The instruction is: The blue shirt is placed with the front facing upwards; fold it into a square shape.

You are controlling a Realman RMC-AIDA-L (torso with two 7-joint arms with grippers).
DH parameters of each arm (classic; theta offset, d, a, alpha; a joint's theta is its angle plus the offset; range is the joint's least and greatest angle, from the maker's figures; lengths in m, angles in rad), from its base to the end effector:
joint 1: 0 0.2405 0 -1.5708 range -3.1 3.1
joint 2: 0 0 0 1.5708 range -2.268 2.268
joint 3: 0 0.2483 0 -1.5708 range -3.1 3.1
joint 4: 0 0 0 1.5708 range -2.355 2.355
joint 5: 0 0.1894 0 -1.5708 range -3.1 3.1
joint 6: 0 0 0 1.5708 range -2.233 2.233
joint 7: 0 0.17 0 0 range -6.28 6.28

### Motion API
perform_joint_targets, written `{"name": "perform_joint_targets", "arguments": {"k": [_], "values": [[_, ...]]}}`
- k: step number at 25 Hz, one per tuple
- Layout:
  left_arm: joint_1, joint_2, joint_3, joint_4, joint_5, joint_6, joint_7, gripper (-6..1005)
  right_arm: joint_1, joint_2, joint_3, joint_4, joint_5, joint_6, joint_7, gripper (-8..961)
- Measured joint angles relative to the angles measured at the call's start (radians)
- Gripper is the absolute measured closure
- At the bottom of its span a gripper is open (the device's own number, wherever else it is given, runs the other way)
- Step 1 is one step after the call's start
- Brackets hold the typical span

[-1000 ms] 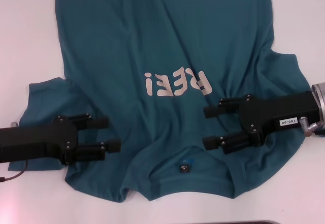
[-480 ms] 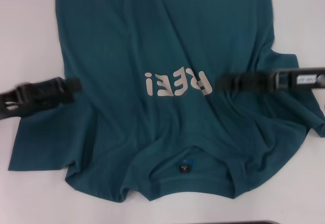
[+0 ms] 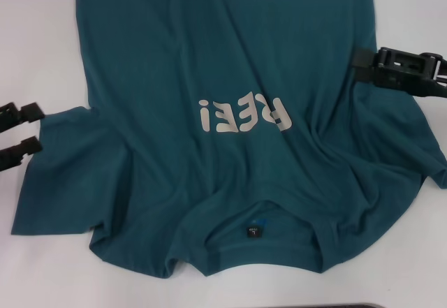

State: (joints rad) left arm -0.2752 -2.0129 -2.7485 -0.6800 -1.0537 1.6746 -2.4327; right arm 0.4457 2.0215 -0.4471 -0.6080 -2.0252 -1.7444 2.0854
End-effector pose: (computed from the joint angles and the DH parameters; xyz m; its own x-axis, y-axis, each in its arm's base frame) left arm -0.3297 0.2513 0.0397 -0.3073 0.8134 0.4940 0.9101 0.0994 0.4024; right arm 0.2636 0.2912 0.0235 0.1292 -0.8220 -0.5546 -0.8648 -0.3671 0.3426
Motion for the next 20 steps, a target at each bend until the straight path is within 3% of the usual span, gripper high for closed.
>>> {"name": "perform_joint_targets", "arguments": {"k": [9,20], "values": [[0.003,0.007,-0.002,-0.007,0.088,-0.076,-0.005,187,-0.014,-0.007,0.008,0.001,0.0,0.003,-0.006,12],[0.013,0.013,-0.001,-0.01,0.099,-0.115,0.02,187,-0.015,-0.007,0.008,0.001,0.0,0.005,-0.009,13]]}}
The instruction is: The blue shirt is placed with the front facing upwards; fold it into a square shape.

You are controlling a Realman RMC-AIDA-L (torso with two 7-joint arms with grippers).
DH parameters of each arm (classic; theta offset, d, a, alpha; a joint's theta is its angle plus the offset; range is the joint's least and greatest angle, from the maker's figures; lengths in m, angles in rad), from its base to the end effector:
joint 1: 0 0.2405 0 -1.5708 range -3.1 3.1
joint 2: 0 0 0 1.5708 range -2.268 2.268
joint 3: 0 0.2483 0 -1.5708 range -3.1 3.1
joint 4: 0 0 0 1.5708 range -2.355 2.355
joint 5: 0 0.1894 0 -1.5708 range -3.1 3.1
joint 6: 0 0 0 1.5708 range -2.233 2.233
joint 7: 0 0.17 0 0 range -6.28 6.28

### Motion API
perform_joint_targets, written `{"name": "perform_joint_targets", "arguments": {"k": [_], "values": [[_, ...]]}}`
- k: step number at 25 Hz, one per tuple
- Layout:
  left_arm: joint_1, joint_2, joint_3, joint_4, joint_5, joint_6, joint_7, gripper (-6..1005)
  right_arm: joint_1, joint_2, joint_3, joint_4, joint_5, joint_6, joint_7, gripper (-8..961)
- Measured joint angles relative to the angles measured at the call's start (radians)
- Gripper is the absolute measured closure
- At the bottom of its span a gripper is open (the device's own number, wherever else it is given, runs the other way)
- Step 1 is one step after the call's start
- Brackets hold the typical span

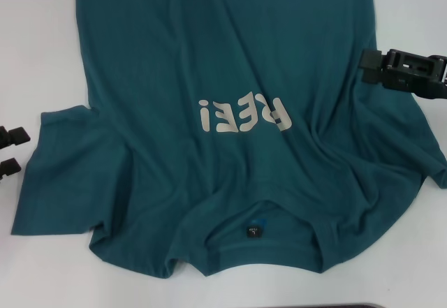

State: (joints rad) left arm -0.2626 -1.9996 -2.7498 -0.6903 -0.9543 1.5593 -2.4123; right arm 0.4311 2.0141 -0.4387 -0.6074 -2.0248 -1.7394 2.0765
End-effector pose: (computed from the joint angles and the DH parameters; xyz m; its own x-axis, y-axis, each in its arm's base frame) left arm -0.3606 0.2479 0.0404 -0.2935 0.7959 0.5295 0.9497 0.1797 0.2564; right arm 0.2702 0.2891 0.0273 0.1223 -0.8144 -0.5672 -0.8734 -0.3598 0.3282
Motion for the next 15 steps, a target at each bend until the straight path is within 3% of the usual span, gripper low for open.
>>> {"name": "perform_joint_targets", "arguments": {"k": [15], "values": [[-0.008,-0.002,0.012,0.006,0.025,-0.012,0.021,203,0.0,0.0,0.0,0.0,0.0,-0.005,-0.001,12]]}}
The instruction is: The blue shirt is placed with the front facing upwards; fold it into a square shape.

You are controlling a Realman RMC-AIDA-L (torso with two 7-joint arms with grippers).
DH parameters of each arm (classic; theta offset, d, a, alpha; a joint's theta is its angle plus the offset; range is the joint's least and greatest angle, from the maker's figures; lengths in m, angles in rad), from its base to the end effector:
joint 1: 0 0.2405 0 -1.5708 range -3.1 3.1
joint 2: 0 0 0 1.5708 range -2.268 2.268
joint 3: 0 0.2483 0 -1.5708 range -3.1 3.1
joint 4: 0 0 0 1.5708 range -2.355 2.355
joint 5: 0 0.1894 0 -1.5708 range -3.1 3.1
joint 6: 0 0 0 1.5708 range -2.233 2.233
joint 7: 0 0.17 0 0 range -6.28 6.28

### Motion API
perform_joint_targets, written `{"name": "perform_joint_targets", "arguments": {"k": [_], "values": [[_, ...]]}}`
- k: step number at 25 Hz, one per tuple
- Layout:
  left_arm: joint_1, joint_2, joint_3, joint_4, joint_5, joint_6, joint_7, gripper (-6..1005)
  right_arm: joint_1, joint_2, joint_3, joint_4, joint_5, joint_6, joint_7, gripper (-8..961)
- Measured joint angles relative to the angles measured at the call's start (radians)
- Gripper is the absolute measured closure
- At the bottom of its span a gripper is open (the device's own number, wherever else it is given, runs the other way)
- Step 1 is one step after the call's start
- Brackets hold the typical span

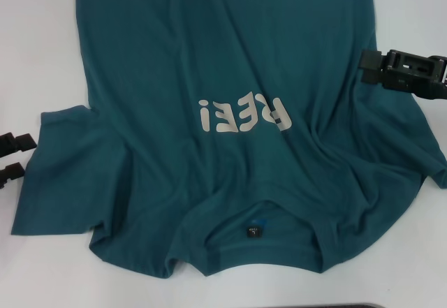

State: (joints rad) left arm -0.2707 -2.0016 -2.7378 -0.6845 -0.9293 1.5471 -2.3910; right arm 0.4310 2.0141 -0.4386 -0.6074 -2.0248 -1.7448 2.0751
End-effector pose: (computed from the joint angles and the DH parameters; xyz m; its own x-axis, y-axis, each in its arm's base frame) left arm -0.3614 0.2480 0.0351 -0.2651 0.8142 0.5164 0.9595 0.1699 0.2247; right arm 0.2696 0.2884 0.0273 0.1246 -0.8151 -0.5658 -0.8710 -0.3629 0.3310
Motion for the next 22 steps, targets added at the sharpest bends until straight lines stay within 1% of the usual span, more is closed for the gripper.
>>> {"name": "perform_joint_targets", "arguments": {"k": [8,13,16,20,22], "values": [[-0.004,-0.004,0.011,0.003,0.002,-0.017,0.006,215,0.0,0.0,0.0,0.0,0.0,-0.001,-0.001,13],[-0.022,-0.005,0.045,0.02,0.002,-0.025,0.007,252,0.0,0.0,0.0,0.0,0.0,-0.001,-0.001,13],[-0.033,-0.005,0.058,0.025,0.002,-0.006,0.007,274,0.0,0.0,0.0,0.0,0.0,-0.001,-0.001,13],[-0.04,-0.008,0.108,0.02,0.002,0.008,0.001,303,-0.001,0.0,0.0,0.0,0.0,-0.001,-0.001,12],[-0.04,-0.011,0.11,0.016,-0.001,0.01,-0.001,318,-0.001,0.0,0.0,0.0,0.001,-0.001,-0.001,12]]}}
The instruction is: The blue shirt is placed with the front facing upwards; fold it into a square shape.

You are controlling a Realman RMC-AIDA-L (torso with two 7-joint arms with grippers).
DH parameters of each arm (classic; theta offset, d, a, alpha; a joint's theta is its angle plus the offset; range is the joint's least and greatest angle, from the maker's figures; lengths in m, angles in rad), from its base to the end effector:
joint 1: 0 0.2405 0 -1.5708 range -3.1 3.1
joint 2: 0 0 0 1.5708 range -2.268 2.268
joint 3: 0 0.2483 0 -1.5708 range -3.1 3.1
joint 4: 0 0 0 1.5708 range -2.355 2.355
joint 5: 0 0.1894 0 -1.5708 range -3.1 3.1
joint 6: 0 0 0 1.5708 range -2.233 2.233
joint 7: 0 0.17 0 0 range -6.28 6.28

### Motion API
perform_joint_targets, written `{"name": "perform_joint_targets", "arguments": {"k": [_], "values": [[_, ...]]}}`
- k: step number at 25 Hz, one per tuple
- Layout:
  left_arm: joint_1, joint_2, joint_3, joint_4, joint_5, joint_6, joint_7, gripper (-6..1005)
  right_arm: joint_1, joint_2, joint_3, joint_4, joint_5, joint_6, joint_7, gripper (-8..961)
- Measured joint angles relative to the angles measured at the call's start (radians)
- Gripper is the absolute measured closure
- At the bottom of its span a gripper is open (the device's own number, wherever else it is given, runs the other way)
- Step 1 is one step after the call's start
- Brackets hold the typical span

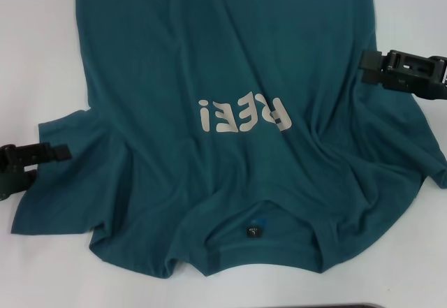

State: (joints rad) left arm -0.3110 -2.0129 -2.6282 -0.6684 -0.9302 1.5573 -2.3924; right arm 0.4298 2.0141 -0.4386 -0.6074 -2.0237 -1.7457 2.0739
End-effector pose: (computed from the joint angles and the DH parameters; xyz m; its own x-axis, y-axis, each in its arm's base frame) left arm -0.3417 0.2547 0.0132 -0.1953 0.8855 0.4216 0.9706 0.1129 0.2124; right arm 0.2698 0.2881 0.0274 0.1246 -0.8145 -0.5666 -0.8707 -0.3636 0.3312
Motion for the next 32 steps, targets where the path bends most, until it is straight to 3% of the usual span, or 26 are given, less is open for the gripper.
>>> {"name": "perform_joint_targets", "arguments": {"k": [10,15,21,24,32], "values": [[0.004,-0.003,-0.008,-0.021,-0.005,0.017,0.0,578,0.0,0.0,0.0,0.0,0.004,0.0,0.0,12],[0.002,-0.001,0.0,-0.034,-0.001,0.028,0.007,752,-0.002,-0.001,0.0,0.0,0.004,0.0,0.0,13],[-0.012,0.012,0.008,-0.129,0.051,0.06,0.008,994,-0.004,-0.003,0.0,0.0,0.003,0.0,0.0,13],[-0.052,0.03,0.01,-0.159,0.143,0.07,0.001,994,-0.005,-0.003,0.0,0.0,0.003,0.0,0.0,13],[-0.107,0.05,0.006,-0.25,0.266,0.079,-0.041,993,-0.005,-0.003,-0.002,0.0,0.003,0.0,0.005,13]]}}
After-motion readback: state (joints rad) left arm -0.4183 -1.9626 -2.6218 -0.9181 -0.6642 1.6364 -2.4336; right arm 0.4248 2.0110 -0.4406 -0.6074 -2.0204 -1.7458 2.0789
